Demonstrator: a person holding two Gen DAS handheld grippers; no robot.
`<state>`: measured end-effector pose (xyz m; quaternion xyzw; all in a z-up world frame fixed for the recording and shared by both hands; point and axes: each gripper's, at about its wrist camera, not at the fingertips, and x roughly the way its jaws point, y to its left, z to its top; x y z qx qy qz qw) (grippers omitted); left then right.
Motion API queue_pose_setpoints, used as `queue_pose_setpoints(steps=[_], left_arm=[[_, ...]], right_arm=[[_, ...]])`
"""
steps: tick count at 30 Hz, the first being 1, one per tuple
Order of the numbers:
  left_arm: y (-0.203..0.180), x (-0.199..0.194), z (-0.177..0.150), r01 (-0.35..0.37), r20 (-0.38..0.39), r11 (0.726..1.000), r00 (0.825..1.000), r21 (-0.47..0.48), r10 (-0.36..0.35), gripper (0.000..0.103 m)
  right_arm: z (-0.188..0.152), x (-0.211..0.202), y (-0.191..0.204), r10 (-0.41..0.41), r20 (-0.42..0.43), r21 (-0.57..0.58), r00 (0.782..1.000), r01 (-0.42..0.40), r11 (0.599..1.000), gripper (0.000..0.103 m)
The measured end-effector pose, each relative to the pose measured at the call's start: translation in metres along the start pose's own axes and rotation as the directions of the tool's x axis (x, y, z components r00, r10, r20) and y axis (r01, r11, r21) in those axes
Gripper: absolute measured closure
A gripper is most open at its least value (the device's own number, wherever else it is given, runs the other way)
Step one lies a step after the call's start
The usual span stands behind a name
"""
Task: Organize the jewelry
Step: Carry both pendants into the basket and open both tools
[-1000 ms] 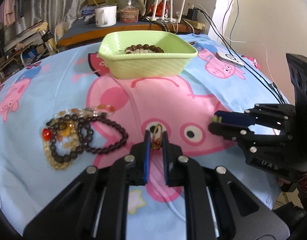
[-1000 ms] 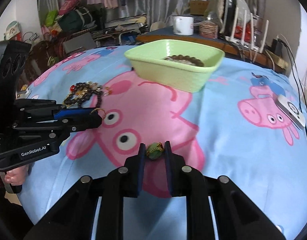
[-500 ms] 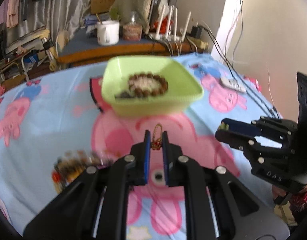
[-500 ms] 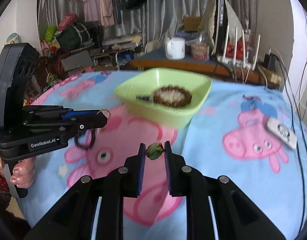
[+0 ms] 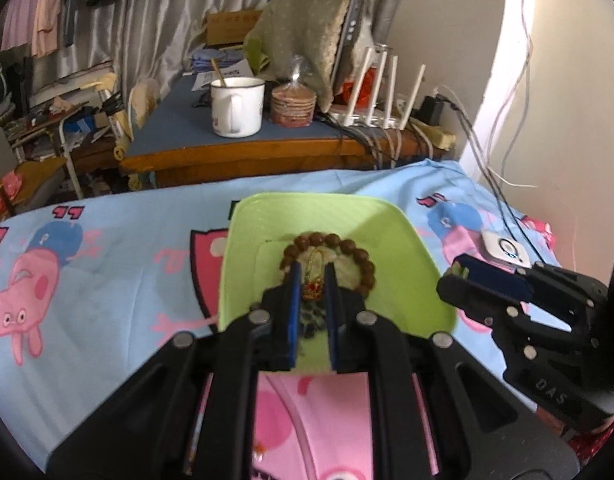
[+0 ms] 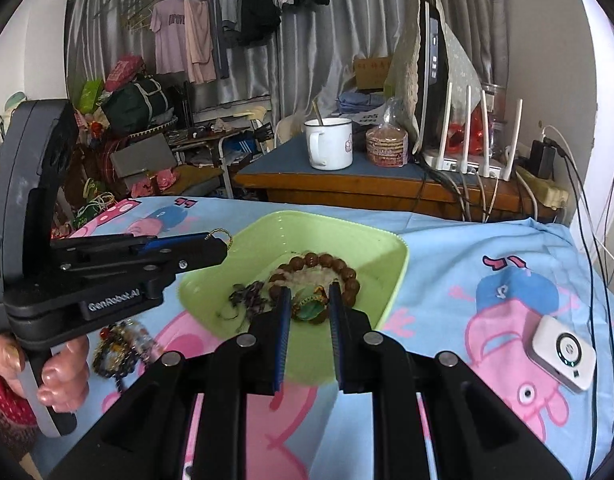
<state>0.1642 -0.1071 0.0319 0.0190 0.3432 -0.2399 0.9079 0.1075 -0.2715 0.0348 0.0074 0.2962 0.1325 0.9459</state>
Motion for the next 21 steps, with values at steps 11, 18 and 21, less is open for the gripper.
queue_pose_setpoints(steps=[11,18,21], left_arm=[[0.005,0.043,-0.008,-0.064,-0.079,0.998,0.995,-0.022,0.062,0.082],[0.005,0.023,-0.002,-0.071,-0.037,0.997,0.997,-0.025,0.070,0.074],[0.005,0.001,0.002,-0.065,0.008,0.997,0.998,-0.041,0.065,0.073]], right_arm=[[-0.003,0.035,-0.002,-0.026,-0.052,-0.032,0.998,0.024,0.999,0.103],[0.000,0.016,-0.007,-0.024,0.021,0.018,0.999,0.024,1.000,0.094],[0.001,-0.001,-0.005,-0.008,0.051,0.039,0.999,0.006,0.999,0.094]])
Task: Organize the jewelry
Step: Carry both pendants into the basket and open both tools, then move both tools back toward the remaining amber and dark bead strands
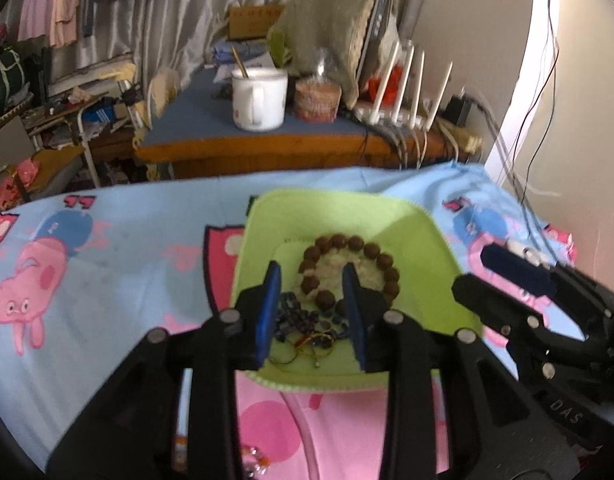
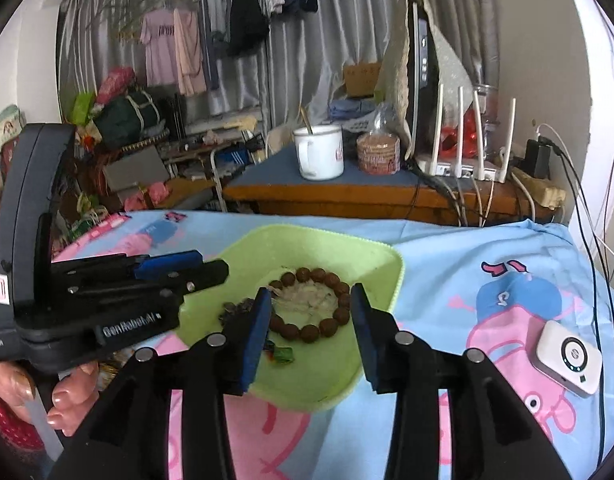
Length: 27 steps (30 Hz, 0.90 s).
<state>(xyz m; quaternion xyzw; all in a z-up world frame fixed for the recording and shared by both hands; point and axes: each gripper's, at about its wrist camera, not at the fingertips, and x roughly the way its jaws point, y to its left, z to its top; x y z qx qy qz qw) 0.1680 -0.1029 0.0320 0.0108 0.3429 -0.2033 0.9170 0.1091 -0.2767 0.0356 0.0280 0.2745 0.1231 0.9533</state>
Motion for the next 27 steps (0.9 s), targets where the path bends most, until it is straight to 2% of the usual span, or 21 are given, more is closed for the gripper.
queue_pose_setpoints(steps=[6,11,14,16,23,25,27], left_arm=[[0.029,-0.053,-0.017,0.005,0.060,0.999,0.998,-0.047,-0.002,0.073],[0.095,-0.092,-0.045,-0.063,0.062,0.987,0.995,-0.147,0.072,0.074],[0.137,-0.109,-0.062,-0.116,0.042,0.967,0.991,-0.225,0.128,0.074],[0.155,-0.119,-0.074,-0.123,0.039,0.957,0.990,-0.264,0.138,0.074],[0.151,-0.119,-0.102,-0.099,0.017,0.967,0.994,-0.234,0.105,0.074],[0.153,-0.116,-0.106,-0.092,0.007,0.969,0.995,-0.231,0.096,0.074],[0.155,-0.115,-0.108,-0.082,0.004,0.967,0.996,-0.239,0.085,0.074]], right_arm=[[-0.011,-0.022,0.012,0.070,-0.013,0.043,0.997,-0.070,0.997,0.094],[-0.030,-0.021,0.029,0.152,-0.091,0.056,0.984,-0.148,0.987,0.094],[-0.040,-0.012,0.045,0.189,-0.148,0.038,0.971,-0.185,0.982,0.100],[-0.045,-0.003,0.058,0.215,-0.186,0.025,0.959,-0.214,0.976,0.103],[-0.050,0.032,0.099,0.257,-0.305,-0.033,0.917,-0.279,0.960,0.103],[-0.048,0.037,0.108,0.283,-0.321,-0.027,0.904,-0.308,0.951,0.103],[-0.046,0.041,0.120,0.289,-0.328,-0.046,0.899,-0.321,0.946,0.103]])
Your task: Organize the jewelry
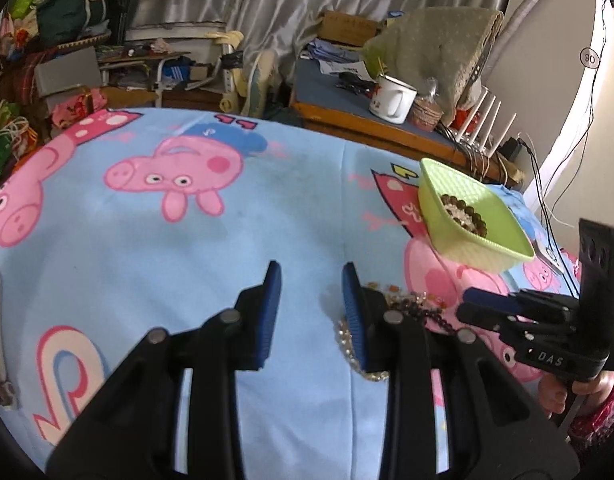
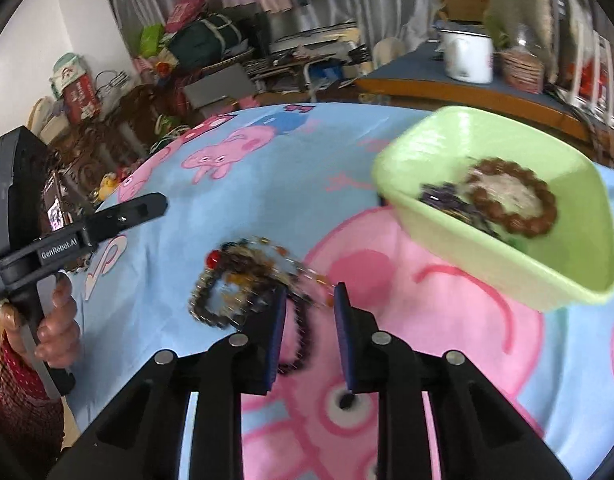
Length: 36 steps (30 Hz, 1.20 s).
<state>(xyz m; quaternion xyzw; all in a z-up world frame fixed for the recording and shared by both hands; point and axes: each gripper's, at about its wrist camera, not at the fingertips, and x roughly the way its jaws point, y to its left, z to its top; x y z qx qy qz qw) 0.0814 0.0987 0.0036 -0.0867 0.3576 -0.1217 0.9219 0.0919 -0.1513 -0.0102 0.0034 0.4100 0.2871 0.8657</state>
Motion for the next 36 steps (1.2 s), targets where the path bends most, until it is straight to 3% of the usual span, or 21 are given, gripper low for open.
queue_pose_setpoints(steps=[7,9,14,21,26,33,36], left_arm=[[0.001,0.003,-0.004,0.017,-0.008,1.000,1.000,-0.004,-0.017,0.074],[0.000,0.004,-0.004,0.017,-0.012,1.000,1.000,-0.003,-0.017,0.074],[-0.001,0.006,-0.004,0.020,-0.016,1.000,1.000,0.000,-0.020,0.074],[-0.022,0.017,-0.001,0.042,-0.042,0.997,0.998,0.063,-0.040,0.074],[-0.054,0.026,0.009,0.071,-0.059,0.985,0.996,0.155,-0.063,0.073],[-0.112,0.042,0.001,0.135,-0.114,0.942,0.988,0.308,-0.105,0.073],[-0.125,0.049,-0.003,0.144,-0.139,0.934,0.985,0.327,-0.103,0.073]], right_arm=[[0.009,0.029,0.009,-0.016,-0.054,-0.049,0.998,0.013,0.999,0.103],[0.011,0.027,0.002,-0.005,-0.044,-0.009,0.999,0.005,1.000,0.103],[0.006,-0.001,-0.033,-0.045,0.016,0.096,0.999,0.043,0.994,0.103],[-0.031,-0.050,-0.079,-0.152,0.055,0.206,0.987,0.137,0.969,0.103],[-0.058,-0.093,-0.115,-0.257,0.096,0.301,0.962,0.218,0.928,0.103],[-0.088,-0.149,-0.155,-0.393,0.146,0.423,0.908,0.301,0.854,0.103],[-0.095,-0.169,-0.169,-0.473,0.172,0.472,0.864,0.349,0.810,0.103]])
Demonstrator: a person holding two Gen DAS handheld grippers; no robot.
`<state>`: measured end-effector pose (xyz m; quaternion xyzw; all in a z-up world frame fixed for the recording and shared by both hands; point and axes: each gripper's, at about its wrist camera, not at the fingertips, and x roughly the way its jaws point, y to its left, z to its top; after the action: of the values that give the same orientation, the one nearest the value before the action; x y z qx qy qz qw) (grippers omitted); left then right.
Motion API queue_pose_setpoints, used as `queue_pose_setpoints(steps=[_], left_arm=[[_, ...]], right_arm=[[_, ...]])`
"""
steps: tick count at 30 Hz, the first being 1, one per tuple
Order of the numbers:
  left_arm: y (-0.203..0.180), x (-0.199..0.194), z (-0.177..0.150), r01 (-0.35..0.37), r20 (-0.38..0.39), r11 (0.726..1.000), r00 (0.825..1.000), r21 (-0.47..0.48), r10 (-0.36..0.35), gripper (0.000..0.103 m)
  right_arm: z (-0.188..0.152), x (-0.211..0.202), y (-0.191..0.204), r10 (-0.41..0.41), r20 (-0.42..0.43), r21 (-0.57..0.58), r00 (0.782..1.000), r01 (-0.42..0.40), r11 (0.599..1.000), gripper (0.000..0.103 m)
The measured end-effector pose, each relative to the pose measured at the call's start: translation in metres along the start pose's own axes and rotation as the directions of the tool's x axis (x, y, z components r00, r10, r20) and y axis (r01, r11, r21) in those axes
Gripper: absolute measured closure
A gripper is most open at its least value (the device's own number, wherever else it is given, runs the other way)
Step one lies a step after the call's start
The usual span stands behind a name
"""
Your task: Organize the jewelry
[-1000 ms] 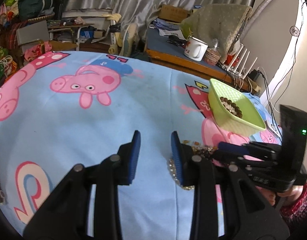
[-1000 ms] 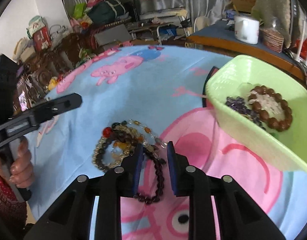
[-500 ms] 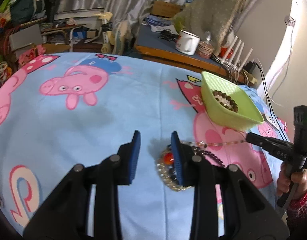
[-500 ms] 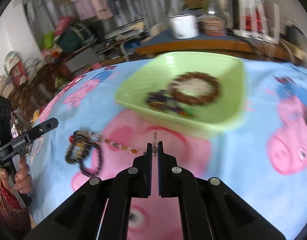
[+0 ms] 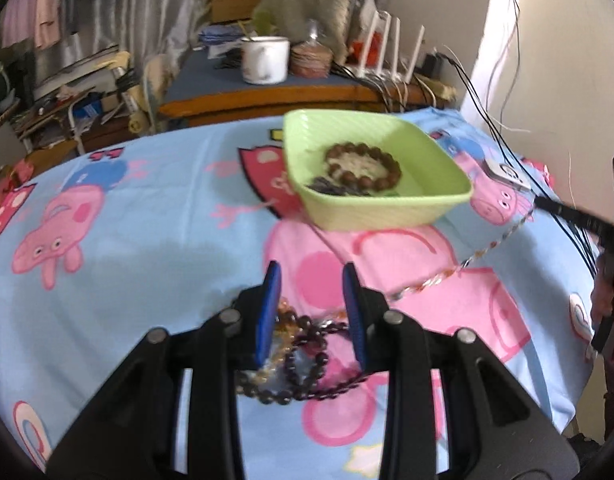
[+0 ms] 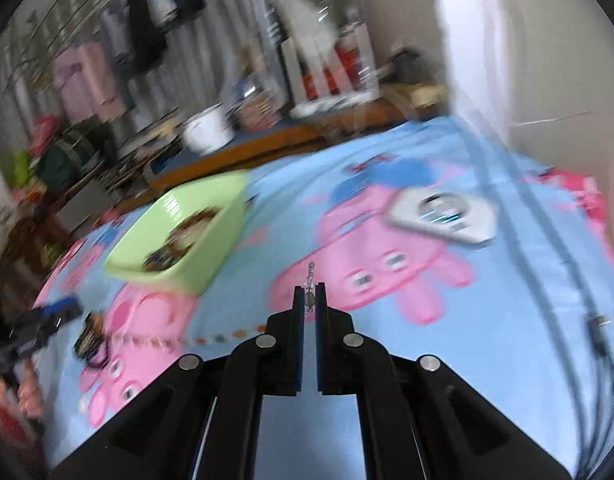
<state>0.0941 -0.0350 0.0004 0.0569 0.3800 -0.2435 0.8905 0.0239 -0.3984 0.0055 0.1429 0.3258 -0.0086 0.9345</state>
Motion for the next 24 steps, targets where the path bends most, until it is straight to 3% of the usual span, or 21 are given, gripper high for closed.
queue_pose_setpoints(steps=[4,11,14,18,20,22,24], left_arm=[[-0.015,0.006,0.000,0.013,-0.019,1.000,1.000,0.028,-0.013,0.073],[-0.051,0.034,-0.009,0.019,-0.103,0.986,0.995,0.165,-0.002,0.070],[-0.056,0.049,-0.011,-0.014,-0.144,0.981,0.989,0.194,0.042,0.069],[-0.054,0.050,-0.009,-0.005,-0.154,0.984,0.988,0.176,0.032,0.070],[-0.052,0.051,-0.008,0.014,-0.157,0.988,0.988,0.157,0.011,0.076],[-0.051,0.051,-0.008,0.014,-0.152,0.987,0.988,0.158,0.010,0.080],[-0.053,0.050,-0.010,0.022,-0.145,0.987,0.989,0.161,0.002,0.091]], right_arm=[[0.006,-0.007,-0.017,0.002,0.043,0.064,0.999,-0.005,0.998,0.103],[-0.006,0.008,0.027,0.152,-0.036,-0.045,0.988,-0.154,0.987,0.103],[-0.012,0.013,0.052,0.259,-0.099,-0.072,0.961,-0.267,0.961,0.103],[-0.024,0.028,0.091,0.358,-0.187,-0.125,0.915,-0.384,0.915,0.103],[-0.031,0.036,0.106,0.347,-0.230,-0.165,0.909,-0.388,0.907,0.103],[-0.036,0.042,0.111,0.308,-0.251,-0.205,0.918,-0.361,0.910,0.103],[-0.036,0.042,0.107,0.270,-0.244,-0.232,0.932,-0.326,0.916,0.103]])
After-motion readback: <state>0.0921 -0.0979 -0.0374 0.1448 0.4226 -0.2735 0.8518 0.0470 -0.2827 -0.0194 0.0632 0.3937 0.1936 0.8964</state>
